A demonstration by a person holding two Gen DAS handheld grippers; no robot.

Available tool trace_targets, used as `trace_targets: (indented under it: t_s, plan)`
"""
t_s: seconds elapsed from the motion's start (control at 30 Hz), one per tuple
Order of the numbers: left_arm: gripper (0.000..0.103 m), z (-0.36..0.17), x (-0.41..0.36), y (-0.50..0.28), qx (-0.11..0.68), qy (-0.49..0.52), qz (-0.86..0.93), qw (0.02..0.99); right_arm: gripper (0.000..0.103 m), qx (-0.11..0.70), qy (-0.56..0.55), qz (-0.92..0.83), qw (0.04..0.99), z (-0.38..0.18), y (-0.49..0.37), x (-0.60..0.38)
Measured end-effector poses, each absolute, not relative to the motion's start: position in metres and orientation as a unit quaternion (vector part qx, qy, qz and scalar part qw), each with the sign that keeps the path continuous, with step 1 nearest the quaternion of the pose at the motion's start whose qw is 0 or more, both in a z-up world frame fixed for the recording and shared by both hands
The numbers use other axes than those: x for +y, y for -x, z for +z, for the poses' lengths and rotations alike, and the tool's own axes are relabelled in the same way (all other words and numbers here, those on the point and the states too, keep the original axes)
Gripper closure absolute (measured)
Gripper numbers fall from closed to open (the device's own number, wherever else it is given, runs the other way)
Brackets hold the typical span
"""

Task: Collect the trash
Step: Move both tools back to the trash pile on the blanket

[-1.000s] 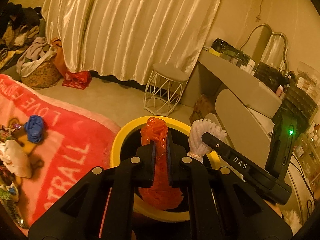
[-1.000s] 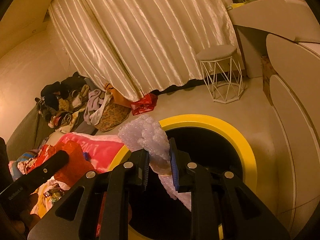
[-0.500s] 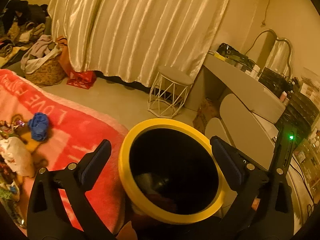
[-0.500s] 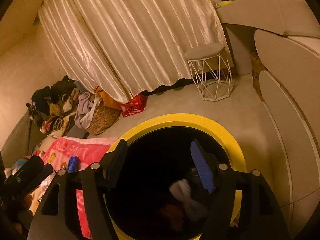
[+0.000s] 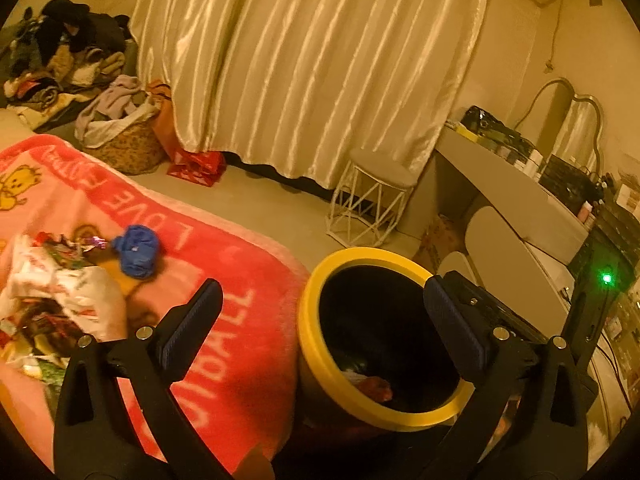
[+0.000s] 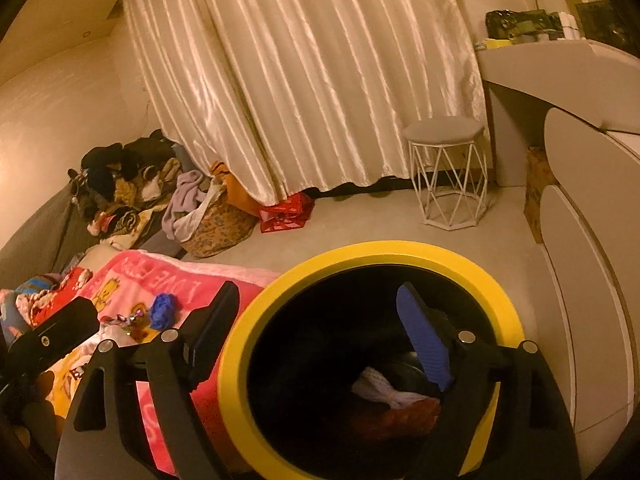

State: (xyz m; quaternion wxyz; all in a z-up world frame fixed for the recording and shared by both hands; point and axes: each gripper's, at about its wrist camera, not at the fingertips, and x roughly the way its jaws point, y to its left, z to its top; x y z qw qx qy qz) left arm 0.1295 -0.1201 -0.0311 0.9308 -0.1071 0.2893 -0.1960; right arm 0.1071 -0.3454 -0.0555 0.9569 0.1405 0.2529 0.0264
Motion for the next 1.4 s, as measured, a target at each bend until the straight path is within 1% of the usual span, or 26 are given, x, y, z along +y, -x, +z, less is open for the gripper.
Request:
trace_targets:
  t_s: [0.47,0.77,1.4]
  plan:
    - [0.01,-0.025,-0.062,-0.117,0.269,0.127,-0.137,0.945,0.023,0.257,-0.105,0.081,0.957,-0.046,-0.102,-0.292]
    - [0.01,-0.018,-0.038,-0.108,0.248,0.115,-0.099,0.957,0.022,0.258,-0.082,0.119,0.955,-0.042,-0.1,-0.26]
    - [0.01,-0.018,0.029,-0.094,0.231,0.127,-0.033,0.964,0.021,0.262,-0.038,0.196,0.944,-0.037,-0.099,-0.196]
